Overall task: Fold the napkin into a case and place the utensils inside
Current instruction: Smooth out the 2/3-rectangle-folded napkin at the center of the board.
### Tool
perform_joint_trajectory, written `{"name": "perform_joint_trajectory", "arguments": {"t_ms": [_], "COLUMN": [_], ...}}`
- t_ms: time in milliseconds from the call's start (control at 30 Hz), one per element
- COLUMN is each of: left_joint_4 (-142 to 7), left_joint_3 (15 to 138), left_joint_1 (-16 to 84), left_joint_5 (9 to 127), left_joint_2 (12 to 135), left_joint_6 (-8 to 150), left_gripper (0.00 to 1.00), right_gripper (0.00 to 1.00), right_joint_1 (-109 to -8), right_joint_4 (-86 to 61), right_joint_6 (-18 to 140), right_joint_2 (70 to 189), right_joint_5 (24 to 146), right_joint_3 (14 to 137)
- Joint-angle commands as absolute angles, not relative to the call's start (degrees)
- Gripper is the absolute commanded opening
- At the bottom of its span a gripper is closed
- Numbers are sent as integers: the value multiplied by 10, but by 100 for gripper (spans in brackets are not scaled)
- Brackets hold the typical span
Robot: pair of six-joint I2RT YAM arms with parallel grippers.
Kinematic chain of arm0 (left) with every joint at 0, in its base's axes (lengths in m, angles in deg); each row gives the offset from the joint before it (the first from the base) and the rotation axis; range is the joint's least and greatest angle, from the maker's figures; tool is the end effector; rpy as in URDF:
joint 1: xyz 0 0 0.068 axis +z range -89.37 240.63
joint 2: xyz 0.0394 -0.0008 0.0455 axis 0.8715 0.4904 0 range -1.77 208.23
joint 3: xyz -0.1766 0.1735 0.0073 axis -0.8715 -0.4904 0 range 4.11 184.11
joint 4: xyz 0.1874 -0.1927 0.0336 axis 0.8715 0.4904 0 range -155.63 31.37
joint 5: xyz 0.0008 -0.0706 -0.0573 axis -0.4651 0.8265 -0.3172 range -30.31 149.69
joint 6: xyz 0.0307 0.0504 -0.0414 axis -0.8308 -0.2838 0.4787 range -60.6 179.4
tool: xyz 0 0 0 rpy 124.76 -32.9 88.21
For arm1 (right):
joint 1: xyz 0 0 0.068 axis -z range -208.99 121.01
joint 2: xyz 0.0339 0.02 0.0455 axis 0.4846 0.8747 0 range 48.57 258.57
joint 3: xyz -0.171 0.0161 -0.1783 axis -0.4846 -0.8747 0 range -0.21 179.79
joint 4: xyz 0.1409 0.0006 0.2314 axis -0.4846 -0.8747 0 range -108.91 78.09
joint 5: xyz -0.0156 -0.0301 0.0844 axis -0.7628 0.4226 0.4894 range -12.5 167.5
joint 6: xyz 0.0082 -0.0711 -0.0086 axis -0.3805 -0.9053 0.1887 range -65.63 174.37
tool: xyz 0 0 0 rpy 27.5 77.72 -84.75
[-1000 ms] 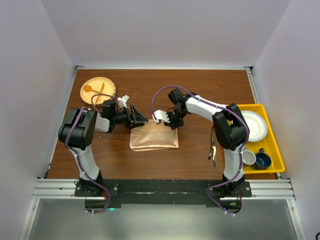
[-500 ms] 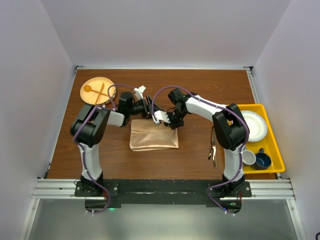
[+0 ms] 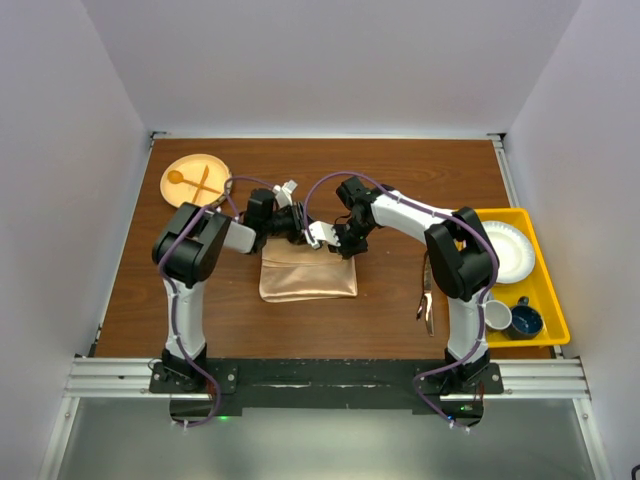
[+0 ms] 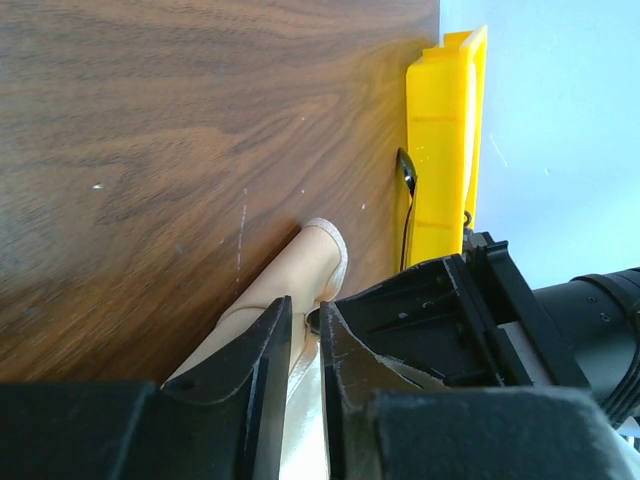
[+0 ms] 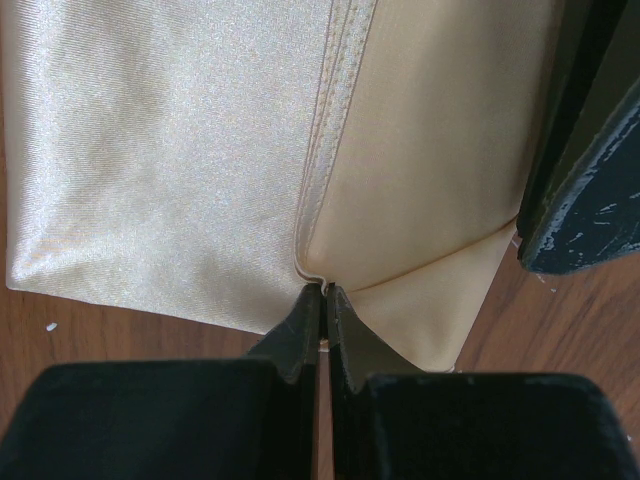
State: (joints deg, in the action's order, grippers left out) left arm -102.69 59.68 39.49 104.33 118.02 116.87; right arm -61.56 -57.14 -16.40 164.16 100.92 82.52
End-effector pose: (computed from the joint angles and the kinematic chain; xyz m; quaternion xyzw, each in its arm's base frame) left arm 0.3643 -0.1858 0.0634 -0.0579 0.8118 -0.5563 0.1678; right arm 0.3210 0.2332 0.1140 -0.7771 0.5875 0.1574 0.1621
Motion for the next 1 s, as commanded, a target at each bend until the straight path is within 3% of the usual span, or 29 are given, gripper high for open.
{"name": "perform_joint_trajectory", "arguments": {"t_ms": [0,367,767,867,900,967], "left_joint_4": [-1050,-1033,-888,-874,-869,-867], "left_joint_3": [626,648,662,662,664,664], "left_joint_1": [381,348,350,351,351,351], "left_joint_5": [1047,1005,951,943,942,940], "left_joint_2": [1145,1186,1230,1235,1237,1237], "left_joint_6": [1161,1166,1084,1076,1075,1070], "left_gripper": [20,11,0,0,0,0], "right_gripper": [0,0,0,16,28,40], "right_joint_1": [-610,-610,-610,-611,-610,-610], "right_joint_4": [-574,-580,-607,-634,-653,-674], "right_joint_6": [-185,-188,-179,-165,-159,-138], "right_joint_2": [1671,1661,1644,1634,1632,1623], "right_joint_5": [950,953,976,996,1003,1014], "right_joint_3": [800,801,829,857,876,892]}}
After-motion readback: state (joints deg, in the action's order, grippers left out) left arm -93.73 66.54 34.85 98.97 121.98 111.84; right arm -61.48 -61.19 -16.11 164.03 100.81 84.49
